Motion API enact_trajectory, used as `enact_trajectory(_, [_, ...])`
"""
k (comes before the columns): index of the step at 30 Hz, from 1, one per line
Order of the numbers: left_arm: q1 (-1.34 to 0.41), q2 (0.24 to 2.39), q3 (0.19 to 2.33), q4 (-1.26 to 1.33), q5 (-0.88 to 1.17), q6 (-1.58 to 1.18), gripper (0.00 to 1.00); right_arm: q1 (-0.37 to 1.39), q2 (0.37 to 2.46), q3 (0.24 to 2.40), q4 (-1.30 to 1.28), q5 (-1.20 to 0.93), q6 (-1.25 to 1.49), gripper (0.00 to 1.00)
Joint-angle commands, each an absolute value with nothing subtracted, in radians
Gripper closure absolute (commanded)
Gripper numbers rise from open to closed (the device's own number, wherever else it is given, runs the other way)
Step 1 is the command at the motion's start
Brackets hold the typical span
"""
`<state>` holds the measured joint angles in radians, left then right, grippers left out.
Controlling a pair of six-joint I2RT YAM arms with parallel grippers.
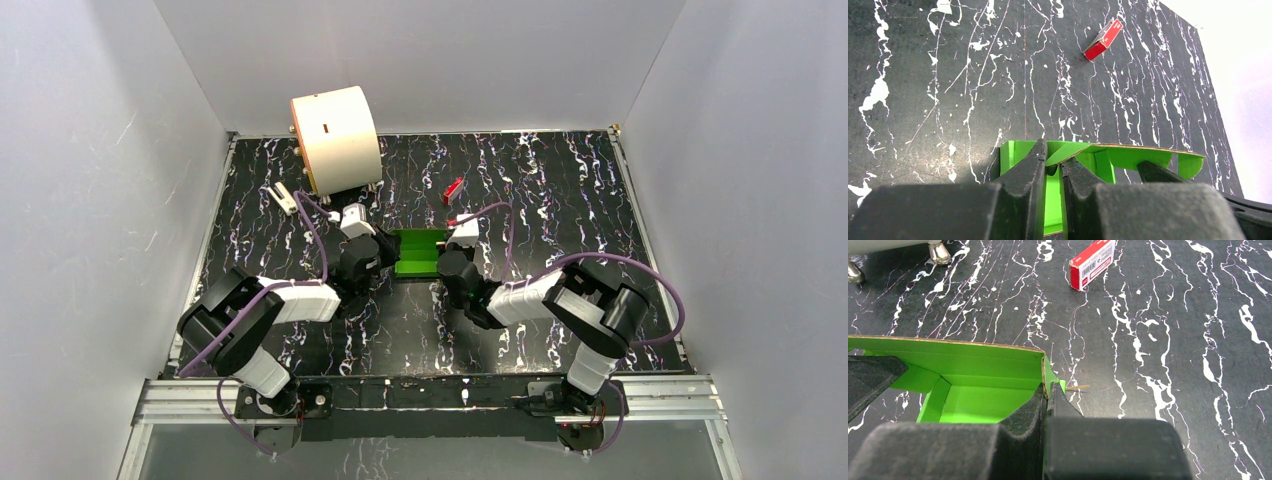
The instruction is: Fold the paper box
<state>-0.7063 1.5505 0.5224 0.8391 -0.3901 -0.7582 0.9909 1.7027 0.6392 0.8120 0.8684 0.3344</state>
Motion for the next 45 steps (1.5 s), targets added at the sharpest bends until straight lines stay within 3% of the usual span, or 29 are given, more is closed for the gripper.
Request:
enact_trajectory(1, [-0.731,1.555,0.499,0.804,-0.365,-0.798,0.91,1.018,1.702,0.625,0.802,0.859,0.358,0.95])
enact_trajectory(15, [-0.764,1.480,0.482,0.613,-0.438,-0.695,0.89,1.033,1.677,0.595,0.737,0.835,0.357,0.92])
enact_trajectory(23, [-0.866,1.513,0.534,0.533,-0.702,-0.695,0.85,1.065,1.714,0.569,0.827,0.877,0.352,0.91])
enact_trajectory(29, [-0.897,1.563,0.536,0.572,-0.792,-0.709,0.83,1.080,1.741,0.524,0.973,0.894,0.319,0.88])
enact_trajectory(39, [-0.919,1.512,0.473,0.621,-0.783,-0.696,0.78,1.091,1.707,0.486,0.979,0.916,0.316,0.84])
enact_trajectory(45, [-0.918,1.409,0.436,0.615,-0.707,-0.618,0.68,1.091,1.591,0.451,0.947,0.856,0.221,0.72])
